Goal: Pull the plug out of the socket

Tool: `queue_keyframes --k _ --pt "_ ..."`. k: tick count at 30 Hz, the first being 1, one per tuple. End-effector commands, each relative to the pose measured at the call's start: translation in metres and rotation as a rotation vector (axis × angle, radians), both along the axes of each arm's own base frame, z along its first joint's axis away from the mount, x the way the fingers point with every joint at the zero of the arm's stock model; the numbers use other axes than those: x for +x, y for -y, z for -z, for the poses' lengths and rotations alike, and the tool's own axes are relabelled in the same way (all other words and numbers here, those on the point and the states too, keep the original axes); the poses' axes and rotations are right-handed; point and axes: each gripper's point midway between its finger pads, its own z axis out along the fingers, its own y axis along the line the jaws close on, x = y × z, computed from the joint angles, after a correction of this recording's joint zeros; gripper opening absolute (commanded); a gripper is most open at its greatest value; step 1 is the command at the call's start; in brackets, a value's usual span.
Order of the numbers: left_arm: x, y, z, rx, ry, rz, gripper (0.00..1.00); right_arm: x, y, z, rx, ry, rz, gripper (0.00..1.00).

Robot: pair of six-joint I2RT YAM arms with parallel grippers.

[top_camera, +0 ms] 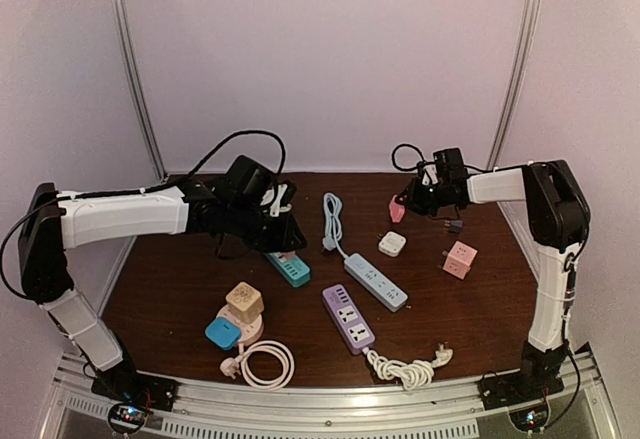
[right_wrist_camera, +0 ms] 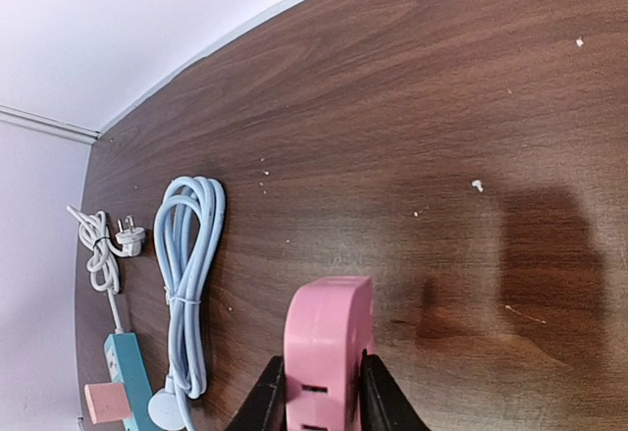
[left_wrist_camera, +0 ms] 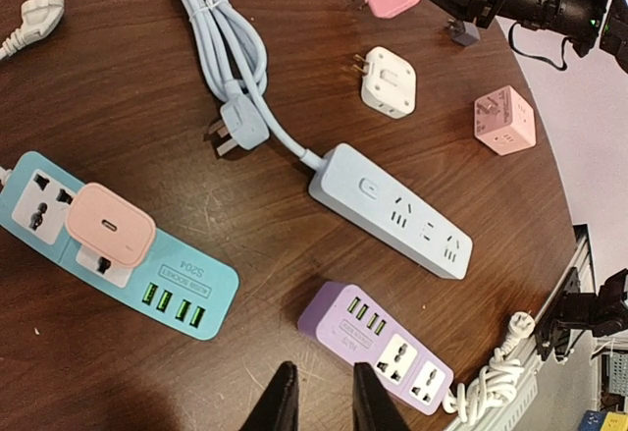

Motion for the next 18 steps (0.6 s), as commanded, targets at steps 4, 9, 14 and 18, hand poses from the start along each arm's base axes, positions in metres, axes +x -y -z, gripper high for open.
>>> queue_keyframes --k 4,9,14,18 --pt "0.007 0.006 -0.004 0.004 0.025 0.005 0.21 -0.005 0.014 0.02 0.009 -0.047 0.001 0.29" --pt "0.008 0.004 -0.003 0.014 0.027 -0.004 0.21 -0.008 0.03 0.022 -0.026 -0.057 0.025 0.3" --pt "0.01 0.001 -0.002 0.021 0.027 -0.012 0.21 -0.014 0.039 0.019 -0.081 -0.058 0.032 0.36" --pt "0.017 -0.008 -0.003 0.035 0.033 -0.032 0.21 -0.019 0.046 0.009 -0.133 -0.043 0.045 0.45"
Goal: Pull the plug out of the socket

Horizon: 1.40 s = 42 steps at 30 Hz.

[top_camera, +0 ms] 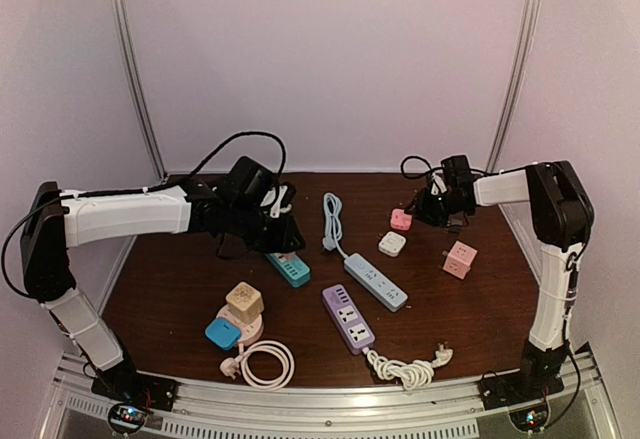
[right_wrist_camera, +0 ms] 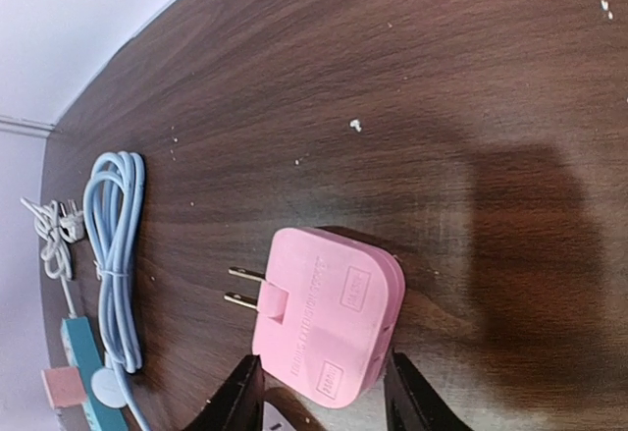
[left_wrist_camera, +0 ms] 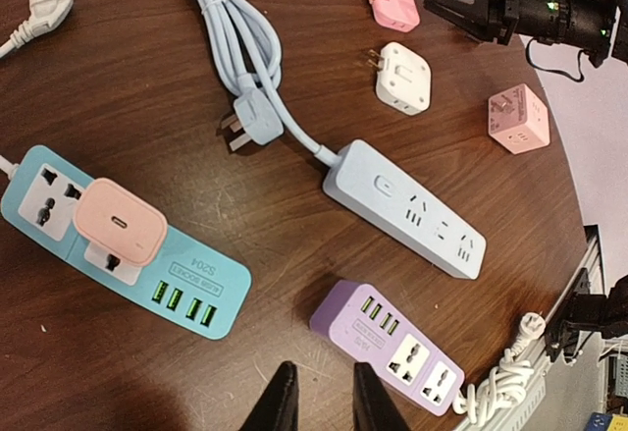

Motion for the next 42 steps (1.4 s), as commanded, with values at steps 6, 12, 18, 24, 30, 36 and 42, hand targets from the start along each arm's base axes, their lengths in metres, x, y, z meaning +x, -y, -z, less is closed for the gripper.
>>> queue_keyframes --k 6,12,18,24,30,36,42 --pt "0.024 -0.023 -0.011 0.015 0.047 -0.061 0.22 -0.023 0.005 -0.051 -0.198 0.102 -0.013 0.62" --pt "0.036 -0.049 -0.009 0.018 0.037 -0.122 0.22 -0.044 -0.03 -0.07 -0.304 0.159 -0.093 0.73" --pt "0.038 -0.077 -0.003 0.029 0.025 -0.18 0.22 -0.064 -0.082 -0.092 -0.356 0.224 -0.182 0.8" --pt "0.032 -0.109 0.008 0.054 0.019 -0.25 0.22 -0.086 -0.149 -0.106 -0.366 0.279 -0.289 0.82" --pt "0.023 -0.138 0.019 0.083 0.013 -0.305 0.23 -0.105 -0.21 -0.109 -0.4 0.319 -0.386 0.82" --pt "0.022 -0.165 0.026 0.123 0.007 -0.351 0.25 -0.122 -0.264 -0.103 -0.483 0.36 -0.494 0.81" --pt "0.023 -0.172 0.025 0.127 0.017 -0.359 0.25 -0.131 -0.299 -0.09 -0.505 0.359 -0.559 0.77"
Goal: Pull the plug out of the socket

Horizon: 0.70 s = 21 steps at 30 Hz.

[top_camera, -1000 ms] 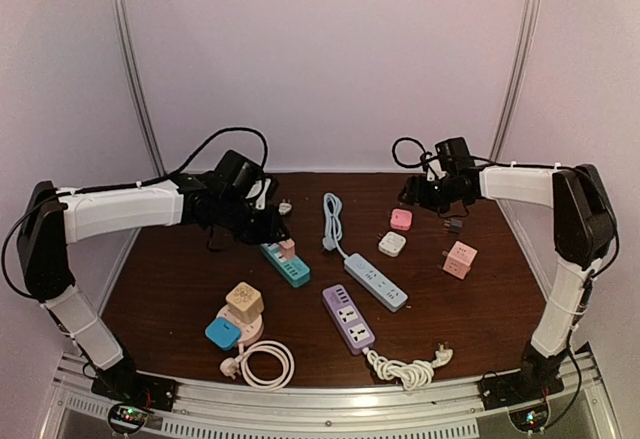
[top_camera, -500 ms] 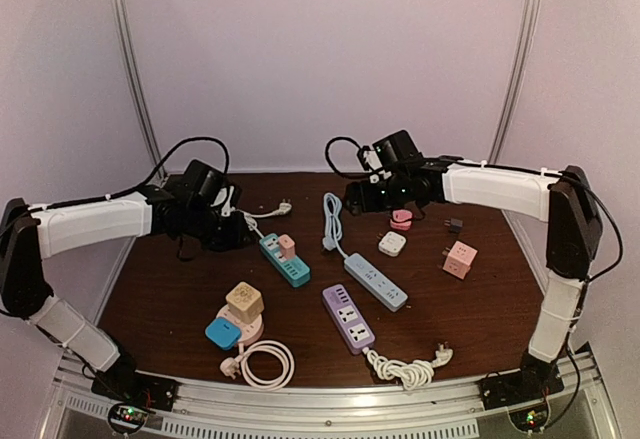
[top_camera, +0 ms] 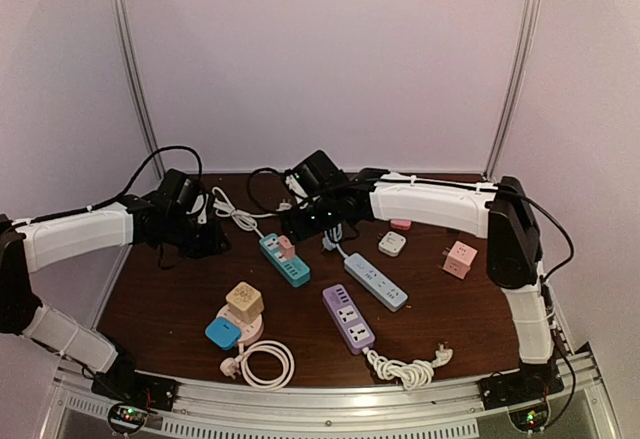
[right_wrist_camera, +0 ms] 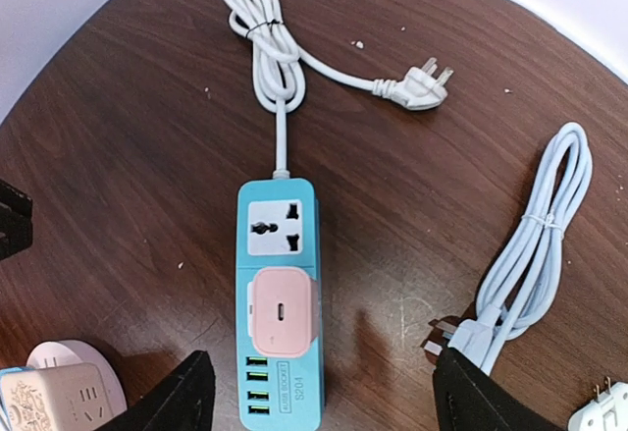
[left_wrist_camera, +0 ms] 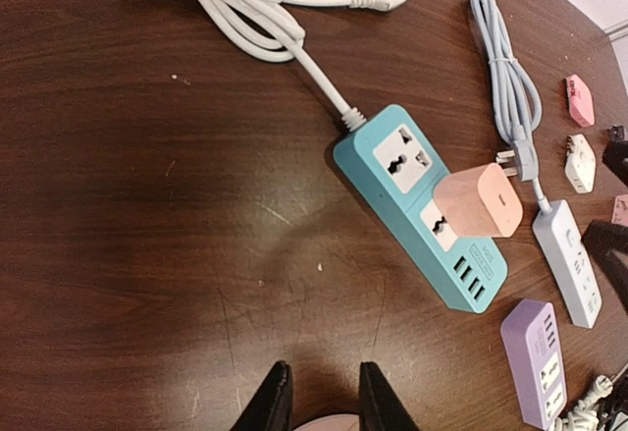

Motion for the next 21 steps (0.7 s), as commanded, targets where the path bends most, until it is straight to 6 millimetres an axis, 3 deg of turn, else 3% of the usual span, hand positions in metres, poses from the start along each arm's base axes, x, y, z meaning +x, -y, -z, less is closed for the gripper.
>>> queue_keyframes --k 1,8,16,21 --pt "0.003 -0.006 -0.005 0.013 0.033 0.003 0.25 -0.003 -0.013 0.003 -0.064 0.013 -0.02 0.76" --pt "0.004 -0.005 -0.004 0.014 0.031 0.013 0.25 -0.004 -0.029 0.027 -0.1 -0.011 -0.043 0.65" --pt "0.005 -0.002 -0.001 0.006 0.022 0.014 0.25 -0.003 -0.034 0.042 -0.111 -0.026 -0.055 0.5" --pt "0.007 0.001 0.001 -0.009 0.015 0.012 0.25 0.0 -0.038 0.047 -0.114 -0.023 -0.06 0.47"
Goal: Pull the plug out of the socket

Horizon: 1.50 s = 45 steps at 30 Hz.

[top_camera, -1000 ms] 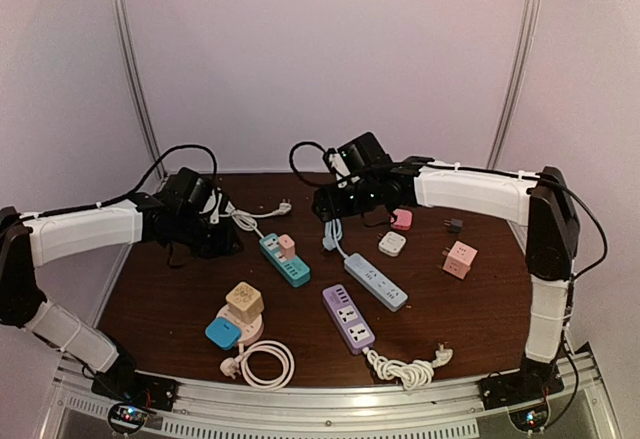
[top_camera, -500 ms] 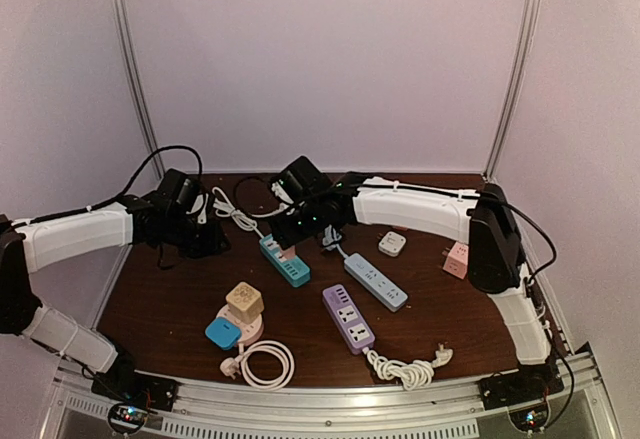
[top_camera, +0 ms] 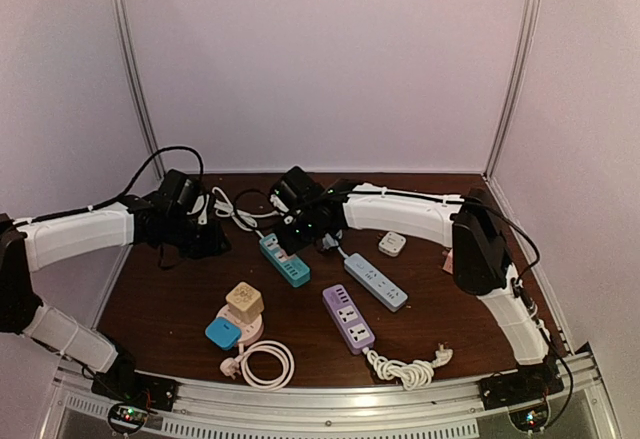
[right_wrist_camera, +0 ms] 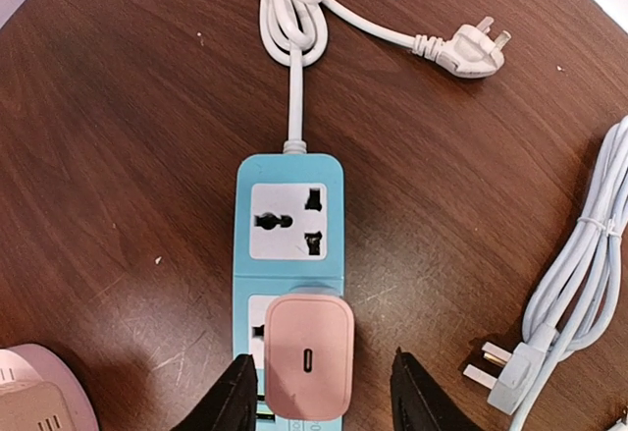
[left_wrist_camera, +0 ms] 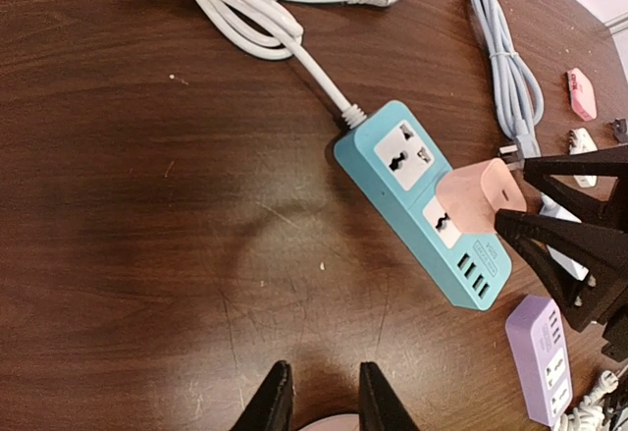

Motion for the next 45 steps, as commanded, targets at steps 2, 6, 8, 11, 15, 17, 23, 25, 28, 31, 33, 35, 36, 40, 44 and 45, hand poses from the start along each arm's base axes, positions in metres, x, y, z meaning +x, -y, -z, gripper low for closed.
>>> queue_keyframes --k 2,6,8,11,15,17,23,25,28,31,33,35,36,40,44,45 --pt "0.006 0.003 0.001 -0.026 0.006 -0.004 0.25 0.005 -0.01 -0.001 0.01 0.024 -0.009 0.46" --pt "0.007 0.007 0.004 -0.036 -0.009 0.002 0.25 0.006 -0.012 0.003 0.005 0.022 -0.018 0.41" --pt "0.007 0.007 0.005 -0.04 -0.01 0.0 0.25 0.006 -0.012 0.004 0.0 0.022 -0.021 0.39" --pt "0.008 0.011 0.006 -0.056 -0.015 0.001 0.25 0.007 -0.011 0.005 -0.009 0.024 -0.024 0.34" --pt "0.009 0.022 0.009 -0.111 -0.037 0.019 0.25 0.007 -0.007 0.003 -0.021 0.031 -0.018 0.22" --pt "0.009 0.031 0.011 -0.159 -0.051 0.032 0.25 0.006 -0.004 0.001 -0.026 0.034 -0.013 0.18" --pt "0.014 0.055 0.017 -0.293 -0.096 0.052 0.25 -0.001 0.008 -0.011 -0.026 0.043 -0.007 0.11" --pt "0.016 0.062 0.018 -0.334 -0.107 0.054 0.24 -0.004 0.014 -0.014 -0.024 0.044 0.001 0.11" --pt "0.02 0.07 0.02 -0.38 -0.118 0.056 0.24 -0.011 0.023 -0.016 -0.01 0.032 0.016 0.11" --pt "0.023 0.078 0.025 -0.414 -0.137 0.059 0.24 -0.018 0.03 -0.016 0.003 0.015 0.034 0.1" --pt "0.022 0.084 0.031 -0.436 -0.162 0.062 0.24 -0.023 0.034 -0.019 0.018 0.006 0.044 0.11" --pt "0.025 0.095 0.03 -0.465 -0.156 0.084 0.24 -0.028 0.037 -0.02 0.033 -0.003 0.052 0.1" --pt "0.025 0.1 0.031 -0.472 -0.161 0.095 0.24 -0.031 0.038 -0.016 0.031 -0.011 0.056 0.1" --pt "0.024 0.117 0.035 -0.48 -0.176 0.119 0.24 -0.042 0.045 -0.012 0.039 -0.028 0.07 0.11" --pt "0.024 0.132 0.036 -0.507 -0.181 0.143 0.18 -0.049 0.046 -0.01 0.04 -0.035 0.074 0.1" --pt "0.025 0.135 0.035 -0.512 -0.182 0.146 0.18 -0.051 0.046 -0.009 0.038 -0.037 0.073 0.1"
